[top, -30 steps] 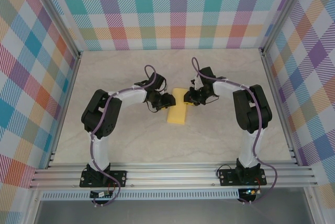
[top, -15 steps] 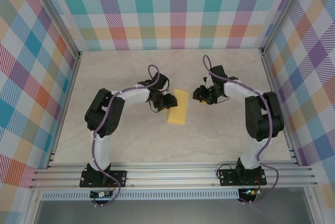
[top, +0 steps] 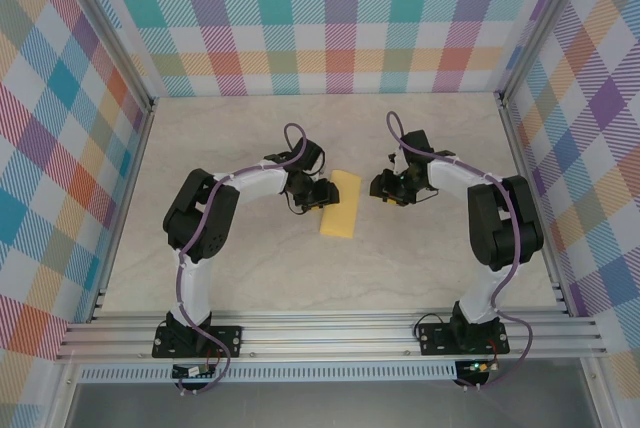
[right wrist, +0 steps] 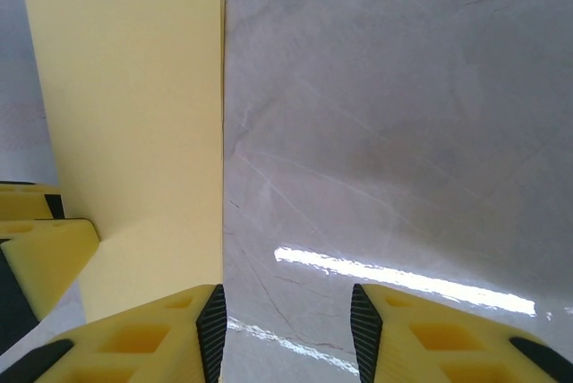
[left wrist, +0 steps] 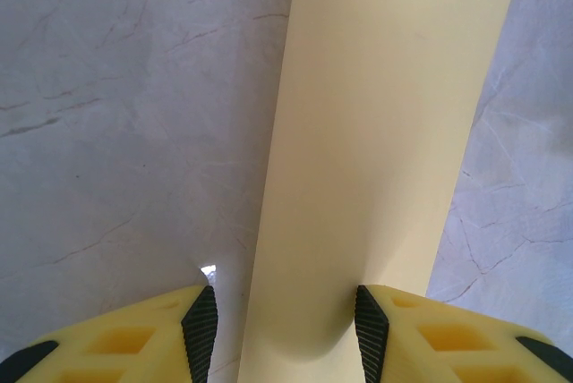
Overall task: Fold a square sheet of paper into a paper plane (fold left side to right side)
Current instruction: First fold in half a square sheet of paper at the center of the table, then hold the square sheet of paper at the center of the table.
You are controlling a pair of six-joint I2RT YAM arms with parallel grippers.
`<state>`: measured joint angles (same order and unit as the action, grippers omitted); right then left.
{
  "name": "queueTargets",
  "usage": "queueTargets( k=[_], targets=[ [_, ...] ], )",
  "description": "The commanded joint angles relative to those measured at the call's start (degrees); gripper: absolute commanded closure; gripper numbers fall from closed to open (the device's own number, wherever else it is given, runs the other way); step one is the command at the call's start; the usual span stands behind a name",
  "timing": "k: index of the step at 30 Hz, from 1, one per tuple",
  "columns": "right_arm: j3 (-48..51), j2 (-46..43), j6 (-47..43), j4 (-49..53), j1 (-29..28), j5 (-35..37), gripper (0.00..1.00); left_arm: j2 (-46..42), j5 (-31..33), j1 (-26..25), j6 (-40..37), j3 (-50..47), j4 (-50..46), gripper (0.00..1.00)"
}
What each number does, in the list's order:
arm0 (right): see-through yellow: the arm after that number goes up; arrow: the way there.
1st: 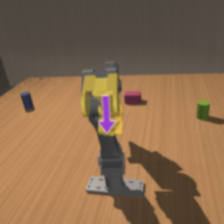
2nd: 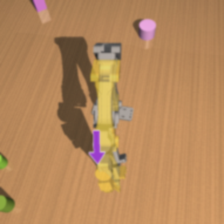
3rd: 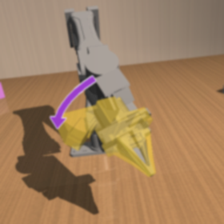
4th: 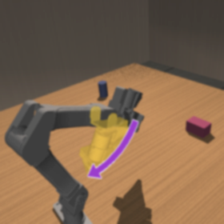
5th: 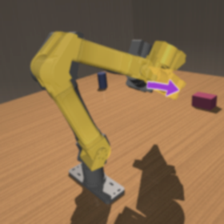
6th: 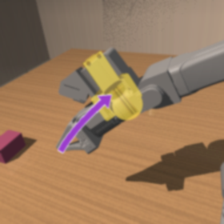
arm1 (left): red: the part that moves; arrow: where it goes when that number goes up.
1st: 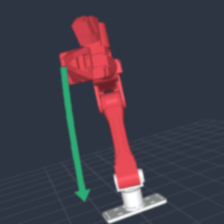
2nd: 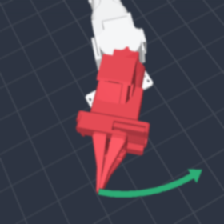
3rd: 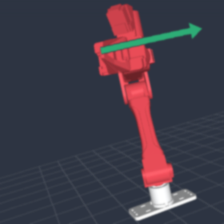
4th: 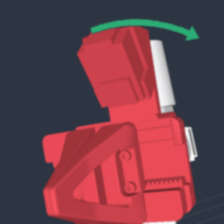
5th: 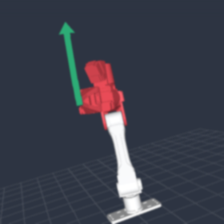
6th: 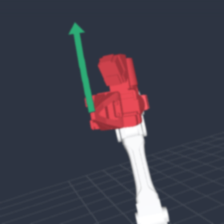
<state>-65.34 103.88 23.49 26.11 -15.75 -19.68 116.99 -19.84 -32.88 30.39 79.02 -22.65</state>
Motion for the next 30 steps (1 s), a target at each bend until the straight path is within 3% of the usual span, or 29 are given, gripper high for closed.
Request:
queueTargets(
  k=[1, 15, 22, 30],
  targets=[
    [0.48, 0.07, 0.12, -1.10, -0.15, -3.08, 0.59, 1.70, 1.21, -0.93, -0.43, 1.43, -2.48, 0.53],
    [0.83, 0.71, 1.25, -2.90, -0.16, -6.86, 0.63, 2.28, 1.38, -1.08, -0.28, 1.67, -2.83, 0.53],
    [1.54, 2.36, 3.48, -7.00, -0.81, -12.69, 0.75, 2.44, 1.29, -1.22, -0.30, 1.74, -2.97, 0.53],
    [-0.16, 6.18, 5.88, -9.40, -3.86, -13.65, 0.84, 2.39, 1.47, -1.36, -0.32, 1.81, -3.18, 0.53]
  ],
)
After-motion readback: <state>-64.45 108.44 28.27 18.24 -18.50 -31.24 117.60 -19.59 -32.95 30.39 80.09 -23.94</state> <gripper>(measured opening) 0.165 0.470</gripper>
